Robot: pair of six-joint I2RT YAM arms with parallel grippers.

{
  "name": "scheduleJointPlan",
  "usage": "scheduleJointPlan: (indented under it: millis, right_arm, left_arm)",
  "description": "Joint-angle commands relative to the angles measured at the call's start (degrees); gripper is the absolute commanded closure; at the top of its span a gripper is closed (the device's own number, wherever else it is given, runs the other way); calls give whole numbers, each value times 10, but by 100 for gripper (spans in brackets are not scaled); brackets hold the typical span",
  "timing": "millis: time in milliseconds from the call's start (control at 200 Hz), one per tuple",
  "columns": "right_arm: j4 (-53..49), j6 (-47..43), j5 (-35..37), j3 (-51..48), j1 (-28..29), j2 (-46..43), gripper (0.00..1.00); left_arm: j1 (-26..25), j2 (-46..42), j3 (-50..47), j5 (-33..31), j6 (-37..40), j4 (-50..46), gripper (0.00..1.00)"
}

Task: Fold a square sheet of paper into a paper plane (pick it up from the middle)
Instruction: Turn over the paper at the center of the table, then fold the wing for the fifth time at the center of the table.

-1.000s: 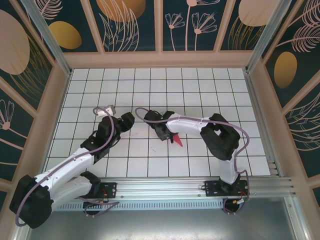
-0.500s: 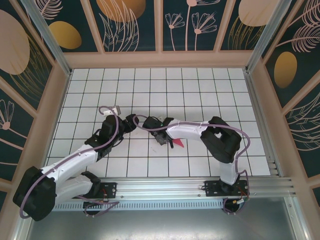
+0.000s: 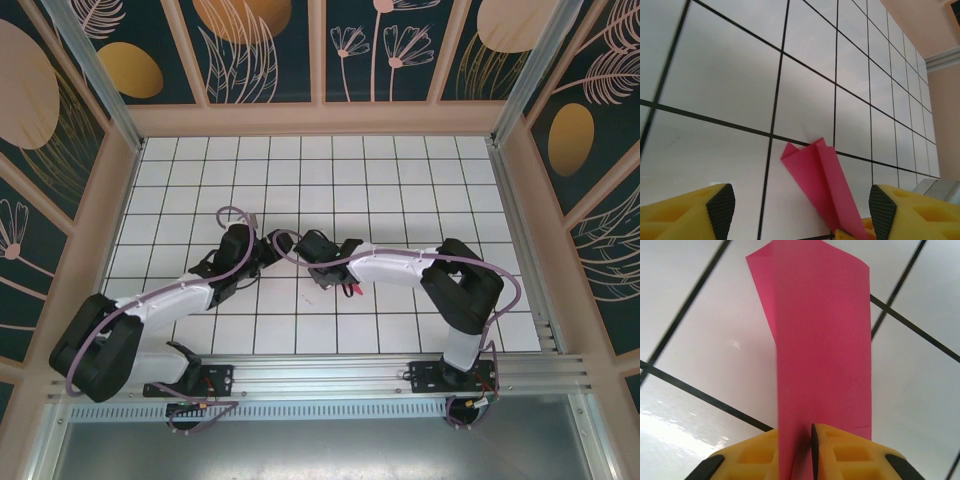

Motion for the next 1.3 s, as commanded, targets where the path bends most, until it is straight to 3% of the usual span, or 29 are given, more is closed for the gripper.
scheduleJointPlan:
  millis: [0,315,525,716,871,991,1296]
  right_arm:
    - [45,-22,-28,-9,-1,1,79]
    - [71,-40,-30,-22,-3,12,76]
    - [100,-38,-34,-39,-2,7,75]
    - [126,-46,-44,-49,-3,6,75]
    - [127,-54,-39,-51,-3,10,74]
    - [137,-58,-41,-61,-2,6,74]
    - [149,-58,-40,-67,-2,1,69]
  left_arm:
    - [4,48,32,72,-59,70,26]
    - [5,119,16,70,-163,157,31]
    - [6,148,-54,77,-265,319,46]
    - [6,167,-32,99,-251,302,53]
    - [6,183,-16,99,-245,292,47]
    - [6,211,-7,117,-256,310,49]
    - [6,250,-10,129,-276,369,89]
